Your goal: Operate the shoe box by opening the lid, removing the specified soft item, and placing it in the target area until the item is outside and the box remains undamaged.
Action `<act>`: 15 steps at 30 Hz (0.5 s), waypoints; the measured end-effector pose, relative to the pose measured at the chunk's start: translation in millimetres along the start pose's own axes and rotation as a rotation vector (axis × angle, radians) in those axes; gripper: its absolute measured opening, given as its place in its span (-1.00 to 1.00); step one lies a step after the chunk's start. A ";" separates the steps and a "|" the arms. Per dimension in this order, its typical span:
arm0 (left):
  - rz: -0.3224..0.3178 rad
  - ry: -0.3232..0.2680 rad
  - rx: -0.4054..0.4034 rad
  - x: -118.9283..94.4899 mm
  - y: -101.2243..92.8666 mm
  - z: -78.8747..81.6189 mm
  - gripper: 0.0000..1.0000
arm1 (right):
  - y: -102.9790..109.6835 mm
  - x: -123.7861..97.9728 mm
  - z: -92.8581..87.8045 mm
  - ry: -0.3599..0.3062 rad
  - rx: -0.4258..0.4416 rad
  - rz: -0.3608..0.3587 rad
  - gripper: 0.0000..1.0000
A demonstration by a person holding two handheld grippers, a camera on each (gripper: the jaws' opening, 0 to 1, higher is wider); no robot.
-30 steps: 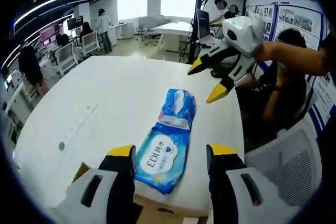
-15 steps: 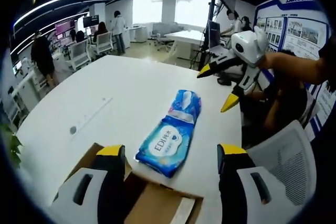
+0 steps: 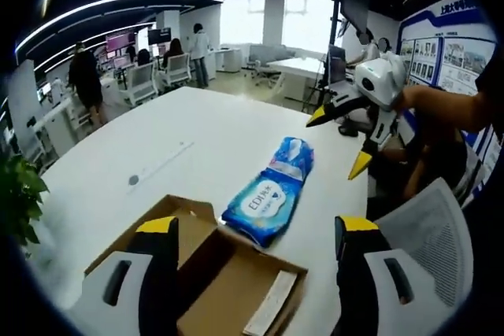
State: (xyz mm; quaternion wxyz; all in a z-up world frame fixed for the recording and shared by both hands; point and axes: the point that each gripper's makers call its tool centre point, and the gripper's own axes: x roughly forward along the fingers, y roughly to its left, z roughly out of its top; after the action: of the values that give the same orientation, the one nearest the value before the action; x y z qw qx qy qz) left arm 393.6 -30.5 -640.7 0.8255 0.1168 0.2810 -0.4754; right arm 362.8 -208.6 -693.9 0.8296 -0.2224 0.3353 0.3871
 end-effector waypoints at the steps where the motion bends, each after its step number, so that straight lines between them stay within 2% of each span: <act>1: 0.005 -0.005 -0.008 -3.9 0.4 -1.2 0.81 | 2.5 1.4 2.6 0.001 -0.008 0.008 0.65; 8: 0.042 -0.025 -0.023 -25.6 4.0 -12.0 0.99 | 14.7 11.5 18.4 -0.008 -0.053 0.059 0.65; 15: 0.104 -0.047 -0.060 -48.4 12.5 -24.9 0.99 | 21.8 24.0 29.6 -0.007 -0.096 0.097 0.65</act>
State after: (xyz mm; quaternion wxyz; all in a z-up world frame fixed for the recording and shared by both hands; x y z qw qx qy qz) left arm 376.6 22.2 -634.2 0.8585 0.0951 0.2690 -0.4261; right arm 368.3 -165.0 -693.8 0.7995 -0.2439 0.3238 0.4432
